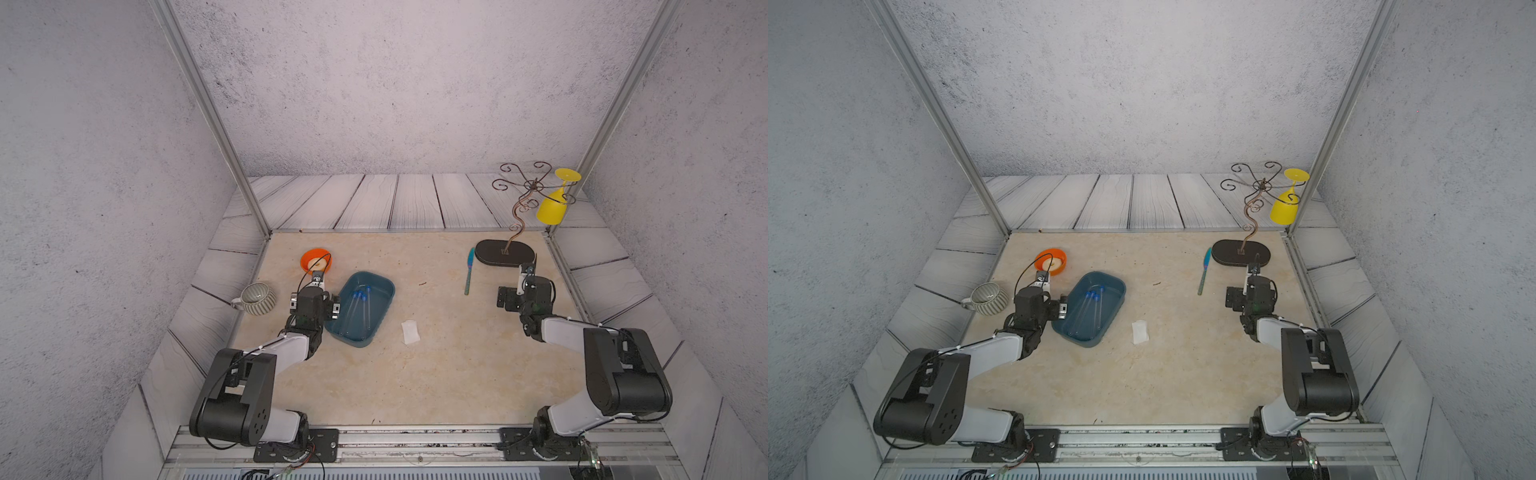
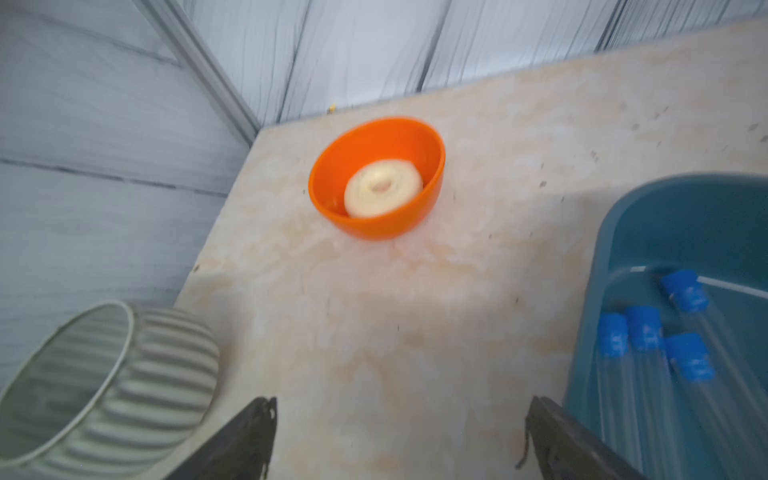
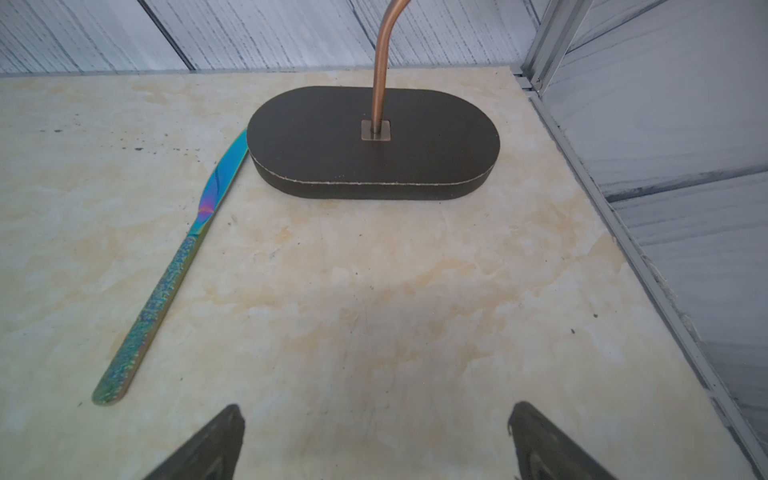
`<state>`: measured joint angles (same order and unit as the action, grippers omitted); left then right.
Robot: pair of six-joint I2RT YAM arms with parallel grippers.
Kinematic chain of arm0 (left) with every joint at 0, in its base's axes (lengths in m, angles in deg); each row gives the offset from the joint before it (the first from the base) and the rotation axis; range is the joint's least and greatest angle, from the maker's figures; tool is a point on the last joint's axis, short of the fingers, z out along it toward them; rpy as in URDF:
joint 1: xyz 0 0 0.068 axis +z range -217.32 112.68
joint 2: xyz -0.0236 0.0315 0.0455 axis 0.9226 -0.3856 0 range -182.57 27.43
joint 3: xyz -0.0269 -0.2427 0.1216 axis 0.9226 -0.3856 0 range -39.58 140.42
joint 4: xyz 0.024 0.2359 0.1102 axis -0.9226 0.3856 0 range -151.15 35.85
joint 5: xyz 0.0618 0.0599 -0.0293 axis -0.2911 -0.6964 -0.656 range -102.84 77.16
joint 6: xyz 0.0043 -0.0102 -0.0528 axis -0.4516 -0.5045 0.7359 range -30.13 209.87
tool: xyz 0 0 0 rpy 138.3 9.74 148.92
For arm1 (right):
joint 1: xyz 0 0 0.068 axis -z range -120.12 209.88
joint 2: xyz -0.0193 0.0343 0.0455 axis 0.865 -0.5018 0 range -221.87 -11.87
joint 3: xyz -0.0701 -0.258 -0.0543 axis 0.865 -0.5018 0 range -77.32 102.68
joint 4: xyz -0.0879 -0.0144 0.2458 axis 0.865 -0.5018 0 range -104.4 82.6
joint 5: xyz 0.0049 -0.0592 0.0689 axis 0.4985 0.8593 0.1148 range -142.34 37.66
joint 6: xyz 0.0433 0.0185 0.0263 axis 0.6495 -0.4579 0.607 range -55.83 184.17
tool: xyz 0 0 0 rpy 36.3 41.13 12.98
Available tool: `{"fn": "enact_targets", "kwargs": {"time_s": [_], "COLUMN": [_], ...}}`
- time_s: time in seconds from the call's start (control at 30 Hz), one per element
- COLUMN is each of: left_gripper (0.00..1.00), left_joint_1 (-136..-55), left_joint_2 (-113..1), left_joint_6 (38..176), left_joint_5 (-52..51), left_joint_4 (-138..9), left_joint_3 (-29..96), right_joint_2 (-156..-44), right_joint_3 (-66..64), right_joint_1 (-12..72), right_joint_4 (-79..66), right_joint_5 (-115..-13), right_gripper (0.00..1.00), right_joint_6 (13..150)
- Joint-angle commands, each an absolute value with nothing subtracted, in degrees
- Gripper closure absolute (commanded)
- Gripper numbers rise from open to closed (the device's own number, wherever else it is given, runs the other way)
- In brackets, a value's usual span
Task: Wipe the exteriors of test tubes
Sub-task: Reset both arms
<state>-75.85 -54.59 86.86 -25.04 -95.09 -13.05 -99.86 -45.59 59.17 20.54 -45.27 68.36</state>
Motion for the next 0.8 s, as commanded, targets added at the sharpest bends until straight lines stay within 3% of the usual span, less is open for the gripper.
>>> {"fn": "enact_targets", "kwargs": {"time_s": [0.0, 0.07, 0.17, 0.23, 0.37, 0.77], "left_gripper": [0.03, 0.03, 0.03, 0.03, 0.03, 0.03], "left_joint_1": [-68.96, -66.7, -66.61, -66.53, -66.54, -66.54], "left_joint_2": [-57.64, -62.53, -59.83, -62.12, -59.93, -60.15], "left_joint_6": [89.81, 91.92, 89.49, 90.39, 90.14, 90.22], "left_joint_5": [-19.69, -17.77, -11.73, -13.47, -13.35, -13.54], "left_joint_4": [-111.93, -120.0, -102.29, -110.47, -102.77, -103.61], "left_joint_3": [-18.28, -19.05, -12.23, -14.39, -12.39, -12.63], "right_joint_2": [-99.91, -99.74, -99.33, -99.42, -99.5, -99.52], "right_joint_3": [-52.09, -50.81, -50.75, -50.75, -50.78, -50.6], "right_joint_1": [58.84, 58.83, 58.81, 58.83, 58.83, 58.82], "right_joint_4": [36.77, 33.73, 33.04, 33.13, 33.41, 33.11], "right_joint_5": [-46.13, -45.54, -45.49, -45.75, -45.75, -48.65], "right_gripper": [0.01, 0.01, 0.01, 0.01, 0.01, 0.01], "right_joint_6": [66.76, 67.36, 67.35, 67.26, 67.21, 65.98]}}
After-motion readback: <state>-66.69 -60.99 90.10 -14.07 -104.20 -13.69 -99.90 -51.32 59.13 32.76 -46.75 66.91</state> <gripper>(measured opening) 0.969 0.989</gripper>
